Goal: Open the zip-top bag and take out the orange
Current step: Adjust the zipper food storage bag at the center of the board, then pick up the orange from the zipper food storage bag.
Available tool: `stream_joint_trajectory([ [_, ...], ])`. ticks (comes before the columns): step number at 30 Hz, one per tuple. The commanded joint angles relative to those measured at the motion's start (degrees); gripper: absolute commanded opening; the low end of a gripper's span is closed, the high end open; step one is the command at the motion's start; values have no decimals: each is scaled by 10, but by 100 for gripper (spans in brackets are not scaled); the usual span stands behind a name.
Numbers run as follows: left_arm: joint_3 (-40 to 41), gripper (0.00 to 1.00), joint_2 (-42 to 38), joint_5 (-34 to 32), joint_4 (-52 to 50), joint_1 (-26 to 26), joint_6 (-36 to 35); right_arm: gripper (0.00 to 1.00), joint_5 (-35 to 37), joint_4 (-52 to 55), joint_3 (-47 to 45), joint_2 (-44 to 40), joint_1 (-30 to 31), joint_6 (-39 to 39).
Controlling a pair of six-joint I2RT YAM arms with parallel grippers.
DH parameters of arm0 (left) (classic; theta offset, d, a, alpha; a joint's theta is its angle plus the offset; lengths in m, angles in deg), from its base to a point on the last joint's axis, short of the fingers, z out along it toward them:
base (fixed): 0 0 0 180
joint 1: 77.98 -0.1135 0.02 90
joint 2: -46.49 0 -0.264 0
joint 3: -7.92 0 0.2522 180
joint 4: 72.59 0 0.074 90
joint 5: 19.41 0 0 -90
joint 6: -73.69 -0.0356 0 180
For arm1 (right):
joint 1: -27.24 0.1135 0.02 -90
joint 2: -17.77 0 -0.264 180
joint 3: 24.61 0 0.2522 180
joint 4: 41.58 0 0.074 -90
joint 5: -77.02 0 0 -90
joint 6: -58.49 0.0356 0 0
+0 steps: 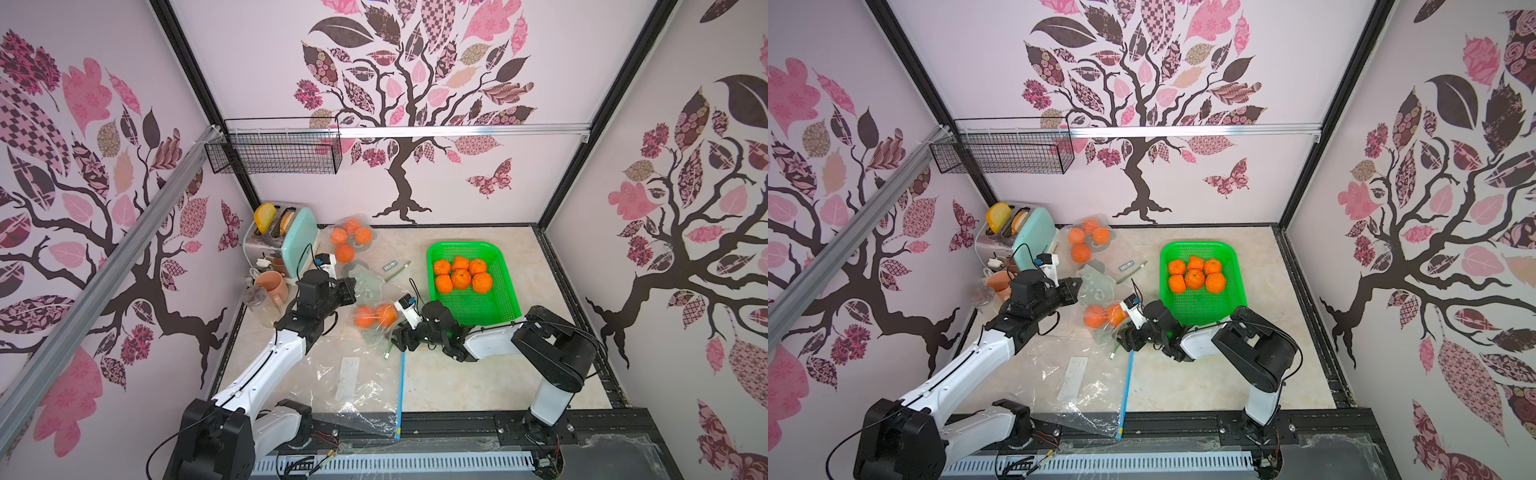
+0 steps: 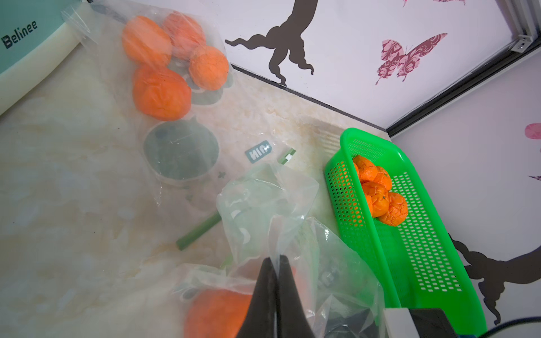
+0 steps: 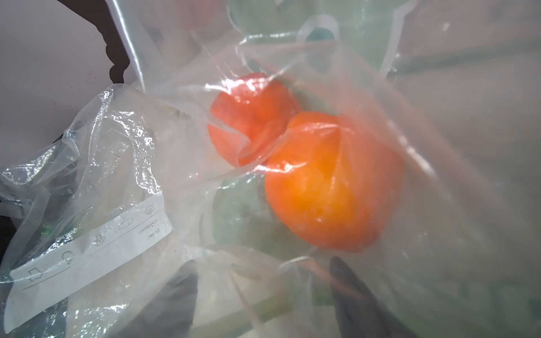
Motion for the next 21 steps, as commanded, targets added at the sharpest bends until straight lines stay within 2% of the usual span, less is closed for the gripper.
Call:
stream_joint_trajectory([
  [1,18,0,-17,-12,9,2,-3,77,20,-5,0,7,2,6],
  [6,25,0,4,-10,21,2,-9,83,53,2,12,7,3,-4],
  [12,13,0,88,-77,1,1,-23,84,72,24,44,12,3,-26],
  [21,-4,0,183,-47,-7,-2,-48,86,98,61,102,34,3,-39],
])
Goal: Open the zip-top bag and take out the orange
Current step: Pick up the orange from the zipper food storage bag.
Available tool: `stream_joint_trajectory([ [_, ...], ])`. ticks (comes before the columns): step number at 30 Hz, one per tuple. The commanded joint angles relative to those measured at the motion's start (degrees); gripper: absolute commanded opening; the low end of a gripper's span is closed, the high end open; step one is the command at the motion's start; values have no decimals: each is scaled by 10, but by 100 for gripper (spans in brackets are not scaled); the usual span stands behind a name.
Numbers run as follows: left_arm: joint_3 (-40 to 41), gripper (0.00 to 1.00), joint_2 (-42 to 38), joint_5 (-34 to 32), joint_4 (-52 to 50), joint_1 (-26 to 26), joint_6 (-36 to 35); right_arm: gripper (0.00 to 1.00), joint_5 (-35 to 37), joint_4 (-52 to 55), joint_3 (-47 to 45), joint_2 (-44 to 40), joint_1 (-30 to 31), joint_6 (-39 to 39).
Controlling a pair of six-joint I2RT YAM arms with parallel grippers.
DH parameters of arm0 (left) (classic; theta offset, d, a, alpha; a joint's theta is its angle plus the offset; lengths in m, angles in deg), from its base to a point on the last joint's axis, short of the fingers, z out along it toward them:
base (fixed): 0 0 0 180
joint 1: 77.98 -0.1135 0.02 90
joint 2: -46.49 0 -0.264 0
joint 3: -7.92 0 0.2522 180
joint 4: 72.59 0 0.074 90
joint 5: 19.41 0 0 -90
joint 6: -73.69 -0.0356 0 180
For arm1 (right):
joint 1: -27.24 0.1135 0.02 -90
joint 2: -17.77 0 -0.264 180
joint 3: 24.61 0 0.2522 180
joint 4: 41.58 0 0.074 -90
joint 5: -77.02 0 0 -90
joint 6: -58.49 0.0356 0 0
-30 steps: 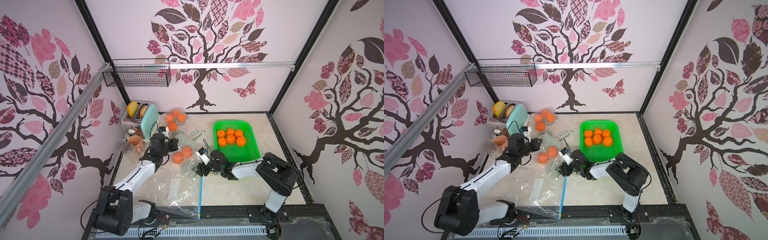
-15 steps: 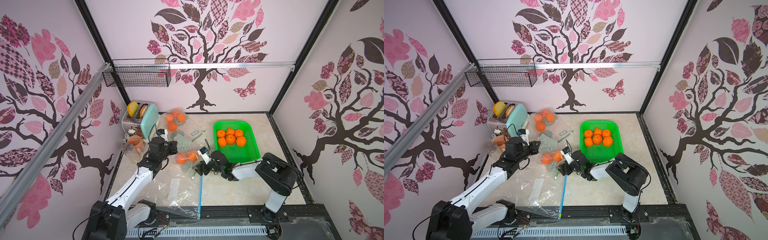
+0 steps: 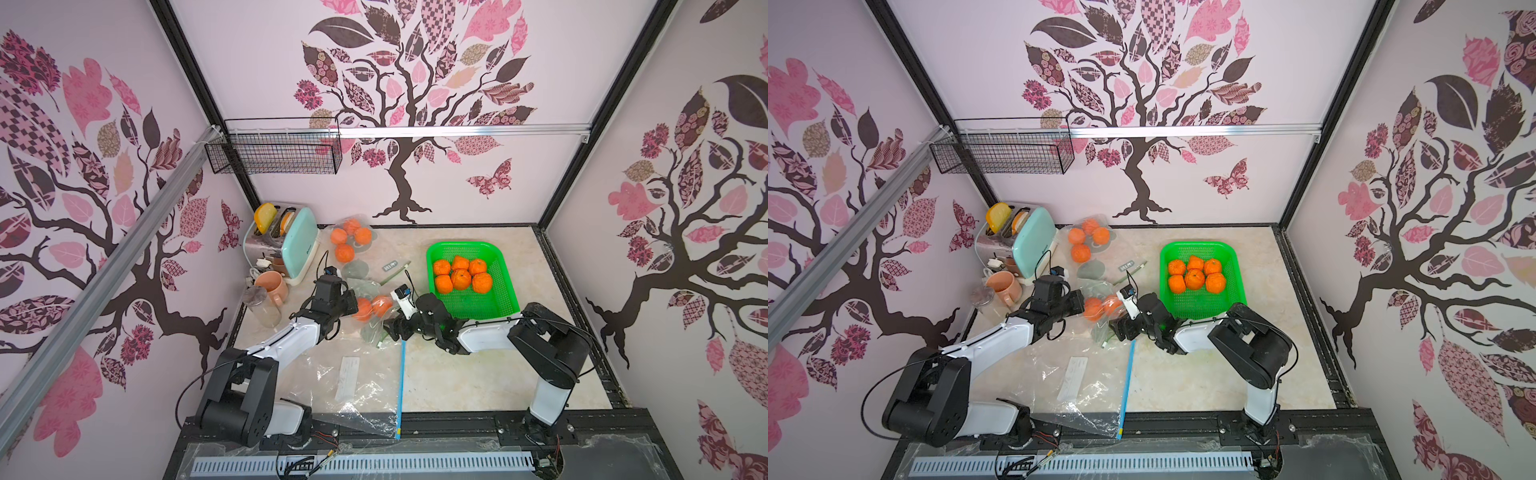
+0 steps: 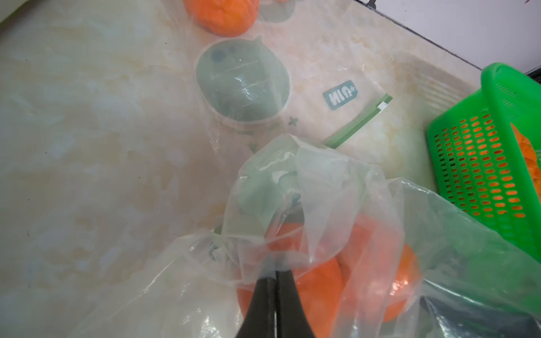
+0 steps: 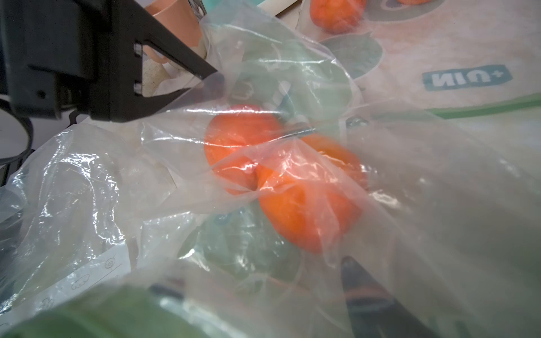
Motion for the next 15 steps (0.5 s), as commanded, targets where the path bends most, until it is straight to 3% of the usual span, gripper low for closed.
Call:
stream_joint_trajectory([
  [1,-17,0,27,9,-19,-1,-21,86,34,37,38,14,3,-10],
  [15,-29,0,77,19,-17,-32,-19,86,42,123,169,106,1,-19],
])
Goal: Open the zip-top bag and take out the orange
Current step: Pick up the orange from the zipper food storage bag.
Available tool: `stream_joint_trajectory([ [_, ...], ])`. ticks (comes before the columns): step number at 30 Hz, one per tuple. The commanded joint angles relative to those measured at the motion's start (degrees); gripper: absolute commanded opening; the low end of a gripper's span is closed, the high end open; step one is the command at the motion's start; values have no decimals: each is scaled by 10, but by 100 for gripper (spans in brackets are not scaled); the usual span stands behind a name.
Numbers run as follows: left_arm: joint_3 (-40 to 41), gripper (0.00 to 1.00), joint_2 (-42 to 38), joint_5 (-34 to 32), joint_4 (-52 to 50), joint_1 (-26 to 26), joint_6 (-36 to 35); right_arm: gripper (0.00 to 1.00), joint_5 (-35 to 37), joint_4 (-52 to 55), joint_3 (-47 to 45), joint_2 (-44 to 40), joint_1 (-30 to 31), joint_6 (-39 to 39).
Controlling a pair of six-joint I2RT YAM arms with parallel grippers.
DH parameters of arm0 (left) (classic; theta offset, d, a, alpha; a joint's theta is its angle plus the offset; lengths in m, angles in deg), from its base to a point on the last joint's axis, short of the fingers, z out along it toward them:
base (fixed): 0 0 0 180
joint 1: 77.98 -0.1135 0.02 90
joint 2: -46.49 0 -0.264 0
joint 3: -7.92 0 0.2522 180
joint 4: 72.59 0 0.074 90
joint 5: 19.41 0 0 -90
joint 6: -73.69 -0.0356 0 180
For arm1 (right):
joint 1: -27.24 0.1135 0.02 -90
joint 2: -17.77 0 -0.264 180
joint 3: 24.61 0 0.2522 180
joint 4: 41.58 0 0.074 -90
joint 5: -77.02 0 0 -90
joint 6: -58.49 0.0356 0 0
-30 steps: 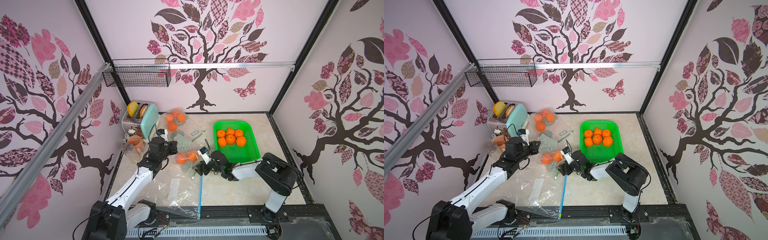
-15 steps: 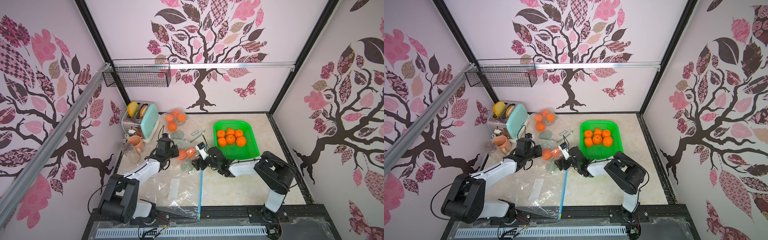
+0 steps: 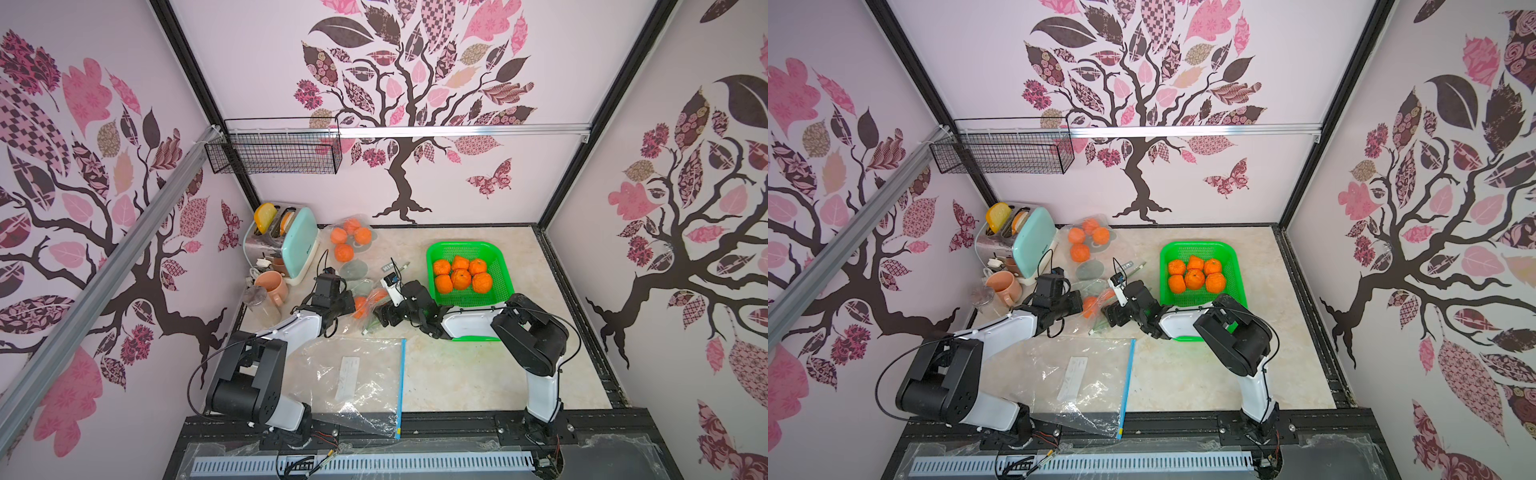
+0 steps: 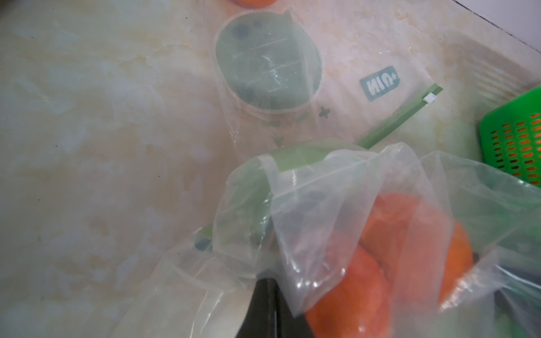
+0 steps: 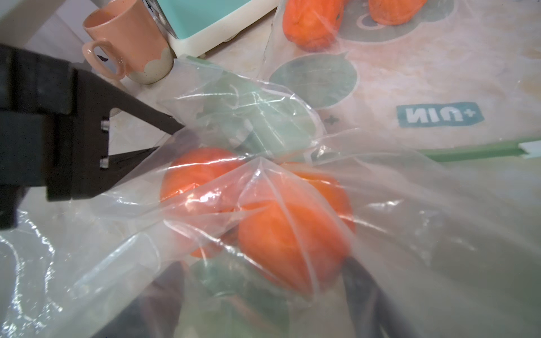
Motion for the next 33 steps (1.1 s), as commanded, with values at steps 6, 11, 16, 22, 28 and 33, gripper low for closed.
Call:
stream_joint_trajectory([
  [6,-7,0,41,31,-4,-9,-1,86,-15,44,49,43,-5,-20],
  [11,2,0,40,37,4,-8,3,81,-48,35,70,57,-16,-29],
  [16,27,0,52,56,37,-8,21,69,-85,9,66,57,-20,-41],
  [22,47,0,53,71,69,-3,45,52,-124,-4,57,48,-22,-48],
  [28,53,0,16,58,62,5,46,38,-115,0,5,-11,-23,-33],
  [33,53,0,-21,55,48,27,40,36,-123,-3,-69,-84,-23,-1],
])
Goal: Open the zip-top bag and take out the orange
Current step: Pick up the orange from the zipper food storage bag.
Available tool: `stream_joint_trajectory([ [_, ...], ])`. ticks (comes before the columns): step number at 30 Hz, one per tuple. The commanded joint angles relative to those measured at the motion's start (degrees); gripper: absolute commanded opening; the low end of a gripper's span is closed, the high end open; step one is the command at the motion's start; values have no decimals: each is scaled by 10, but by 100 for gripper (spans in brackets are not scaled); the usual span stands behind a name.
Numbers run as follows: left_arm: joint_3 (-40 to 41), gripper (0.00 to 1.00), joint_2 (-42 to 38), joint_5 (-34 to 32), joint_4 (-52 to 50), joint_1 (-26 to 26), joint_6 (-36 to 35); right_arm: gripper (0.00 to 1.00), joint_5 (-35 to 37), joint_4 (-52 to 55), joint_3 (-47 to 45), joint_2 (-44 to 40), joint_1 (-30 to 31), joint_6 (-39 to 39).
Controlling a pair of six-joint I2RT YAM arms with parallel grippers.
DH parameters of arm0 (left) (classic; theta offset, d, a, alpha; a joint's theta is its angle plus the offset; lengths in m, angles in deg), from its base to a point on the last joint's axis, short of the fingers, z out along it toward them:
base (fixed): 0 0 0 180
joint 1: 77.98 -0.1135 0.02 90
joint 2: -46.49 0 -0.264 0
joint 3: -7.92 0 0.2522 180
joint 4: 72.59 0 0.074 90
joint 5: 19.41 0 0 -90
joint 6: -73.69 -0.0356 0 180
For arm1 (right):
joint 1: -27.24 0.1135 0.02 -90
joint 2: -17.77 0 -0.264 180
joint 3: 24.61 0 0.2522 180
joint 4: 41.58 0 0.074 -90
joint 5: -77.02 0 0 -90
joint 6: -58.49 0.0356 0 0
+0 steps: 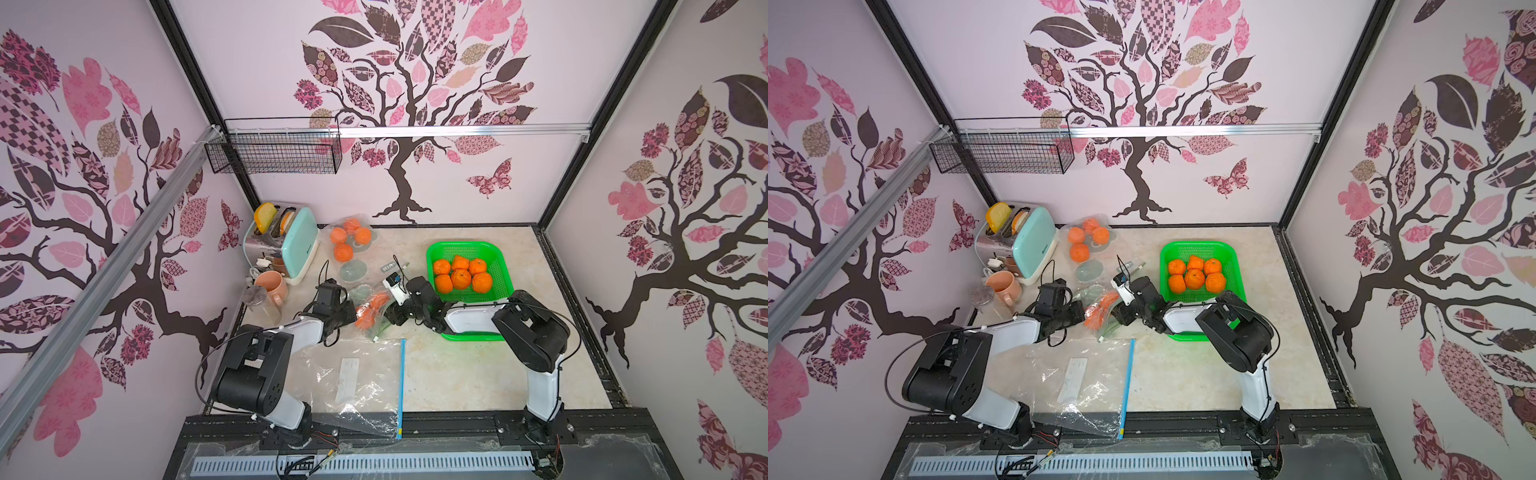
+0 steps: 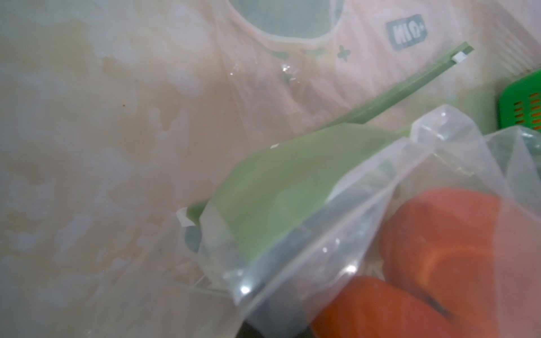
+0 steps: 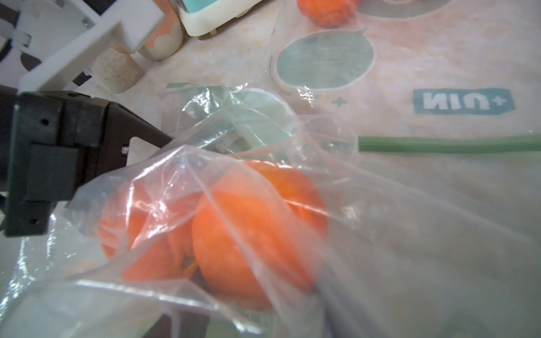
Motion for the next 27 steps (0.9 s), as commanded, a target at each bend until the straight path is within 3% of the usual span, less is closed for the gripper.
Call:
stream_joint_trajectory([
  [1,-3,0,-24,4,4,17,-2,36,-33,-10,-40,-64,9,34],
  [5,-13,0,-8,-33,-15,19,-1,37,-30,46,-101,-139,10,42],
  [10,-29,0,29,-30,-27,18,8,37,-38,100,-141,-206,10,30],
  [18,-32,0,34,-37,-30,15,11,36,-59,192,-117,-219,10,51],
  [27,-37,0,47,-43,-36,12,17,35,-61,301,-102,-293,10,65],
])
